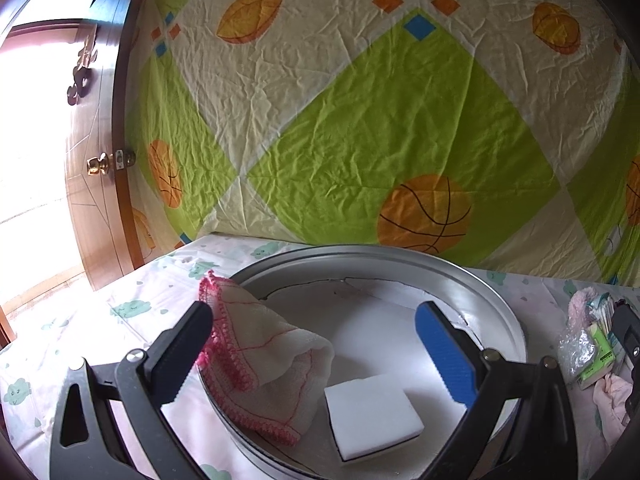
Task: Organize soft objects
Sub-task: 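Move the left tool back to the pink cloth on the table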
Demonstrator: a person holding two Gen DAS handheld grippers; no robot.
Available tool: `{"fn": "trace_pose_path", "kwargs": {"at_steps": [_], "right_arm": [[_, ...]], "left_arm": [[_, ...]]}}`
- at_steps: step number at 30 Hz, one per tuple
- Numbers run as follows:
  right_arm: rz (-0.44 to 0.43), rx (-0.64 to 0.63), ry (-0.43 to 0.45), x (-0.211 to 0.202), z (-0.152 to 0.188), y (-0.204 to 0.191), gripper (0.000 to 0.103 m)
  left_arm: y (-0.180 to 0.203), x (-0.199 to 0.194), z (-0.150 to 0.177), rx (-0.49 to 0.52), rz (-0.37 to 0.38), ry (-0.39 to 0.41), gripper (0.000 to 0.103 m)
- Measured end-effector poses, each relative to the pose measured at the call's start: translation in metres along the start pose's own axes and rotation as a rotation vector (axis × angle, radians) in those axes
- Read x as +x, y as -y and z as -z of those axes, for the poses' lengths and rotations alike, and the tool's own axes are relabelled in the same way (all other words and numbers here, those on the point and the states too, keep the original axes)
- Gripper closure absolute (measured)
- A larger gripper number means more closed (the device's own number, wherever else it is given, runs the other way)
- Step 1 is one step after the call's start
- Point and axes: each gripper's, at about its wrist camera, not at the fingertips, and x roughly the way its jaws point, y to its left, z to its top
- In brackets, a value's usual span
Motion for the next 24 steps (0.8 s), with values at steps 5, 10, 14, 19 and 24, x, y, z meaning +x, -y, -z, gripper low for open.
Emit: {"fn": "trace_pose_path", "kwargs": {"at_steps": [5, 10, 14, 19, 24], "right_arm": [[0.016, 0.011, -0.002, -0.003, 0.0, 0.012, 0.021], [0.045, 0.003, -0.004, -0.005, 0.0, 0.024, 0.021], [0.068, 0.025, -0.01, -0.006, 0.0, 0.041, 0.021], [0.096, 0.04, -0.009, -0.01, 0.001, 0.06, 0.021], [0.117, 0.036, -0.008, -0.013, 0.001, 0.074, 0.021]], "left_arm": [[0.012, -0.008, 0.002, 0.023, 0.038, -0.006, 0.0], [0.023, -0.018, 0.005, 0.036, 0.064, -0.004, 0.0], [0.033, -0.026, 0.008, 0.043, 0.086, -0.002, 0.0], [0.049, -0.035, 0.012, 0.065, 0.119, -0.004, 0.0], [0.066, -0.044, 0.015, 0.077, 0.164, -0.015, 0.0]]}}
